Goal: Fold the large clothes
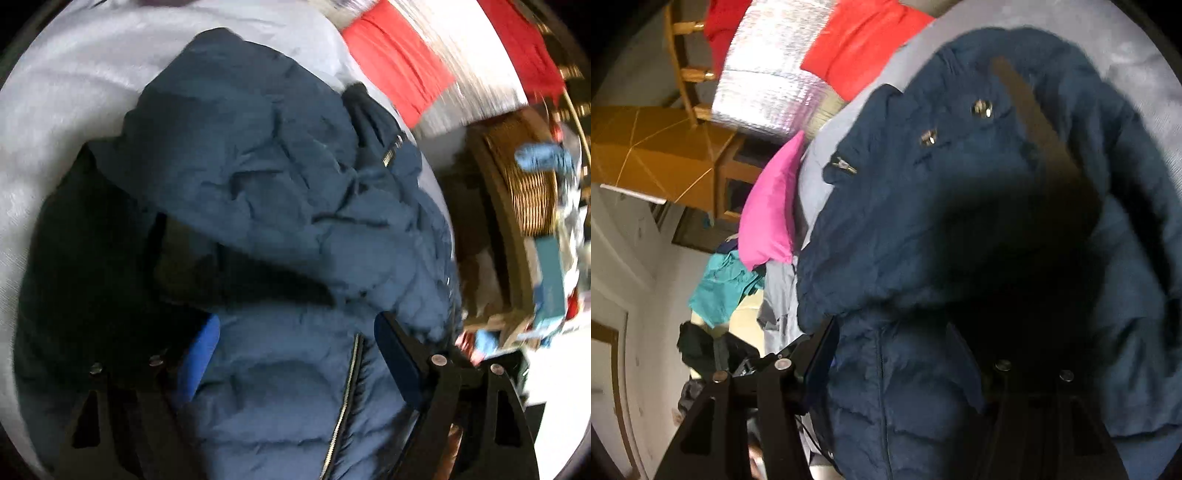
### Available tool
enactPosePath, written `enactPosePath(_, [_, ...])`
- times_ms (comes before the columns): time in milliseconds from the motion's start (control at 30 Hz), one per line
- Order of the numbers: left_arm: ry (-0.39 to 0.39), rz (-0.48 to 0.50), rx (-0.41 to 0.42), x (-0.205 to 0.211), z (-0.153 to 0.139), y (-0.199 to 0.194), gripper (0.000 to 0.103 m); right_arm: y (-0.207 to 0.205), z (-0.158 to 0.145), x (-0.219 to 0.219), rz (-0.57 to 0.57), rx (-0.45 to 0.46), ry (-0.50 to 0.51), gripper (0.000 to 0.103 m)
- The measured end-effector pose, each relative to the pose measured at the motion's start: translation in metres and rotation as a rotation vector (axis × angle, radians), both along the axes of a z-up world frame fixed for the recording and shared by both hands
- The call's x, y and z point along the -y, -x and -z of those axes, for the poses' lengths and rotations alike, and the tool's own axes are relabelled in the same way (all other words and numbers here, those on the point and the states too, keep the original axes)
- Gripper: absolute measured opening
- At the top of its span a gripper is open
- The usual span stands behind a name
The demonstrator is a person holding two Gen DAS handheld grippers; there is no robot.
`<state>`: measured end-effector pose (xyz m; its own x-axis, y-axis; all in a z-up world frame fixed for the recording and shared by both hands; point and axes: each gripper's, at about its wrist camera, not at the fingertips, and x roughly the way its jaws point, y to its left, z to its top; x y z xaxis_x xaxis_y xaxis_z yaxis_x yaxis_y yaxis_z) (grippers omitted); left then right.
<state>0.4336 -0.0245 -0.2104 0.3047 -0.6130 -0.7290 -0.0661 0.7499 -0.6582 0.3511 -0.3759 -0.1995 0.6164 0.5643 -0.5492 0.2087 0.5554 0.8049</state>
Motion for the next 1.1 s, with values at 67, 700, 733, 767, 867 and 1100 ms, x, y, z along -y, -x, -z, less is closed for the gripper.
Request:
enactPosePath(67, [0.064, -0.048, -0.008, -0.006, 0.003, -0.002, 0.086, -0.002, 0.006, 0.000, 0.031, -0.013, -0.020, 0.064])
enactPosePath(700, [0.131, -0.228, 0.056, -0.029, 0.012, -0.031, 0.038, -0.006, -0.007, 0.003, 0.181, 0.095, 0.111, 0.031])
enactPosePath(733, [0.095, -0.214, 0.038, -0.027, 0.018, -0.032, 0.039, -0.010, -0.001, 0.003, 0.174, 0.060, 0.115, 0.031])
enactPosePath(767, [0.083, -0.209, 0.020, -0.027, 0.024, -0.034, 0.040, -0.014, 0.006, 0.002, 0.168, 0.022, 0.112, 0.031])
enactPosePath(867, [0.096, -0.199, -0.003, -0.031, 0.023, -0.035, 0.042, -0.019, 0.009, 0.002, 0.150, 0.002, 0.081, 0.034])
enactPosePath(1100, [-0.029, -0.116, 0.012, -0.046, -0.009, -0.017, 0.053, 0.008, -0.003, 0.021, 0.047, -0.017, 0.049, 0.046])
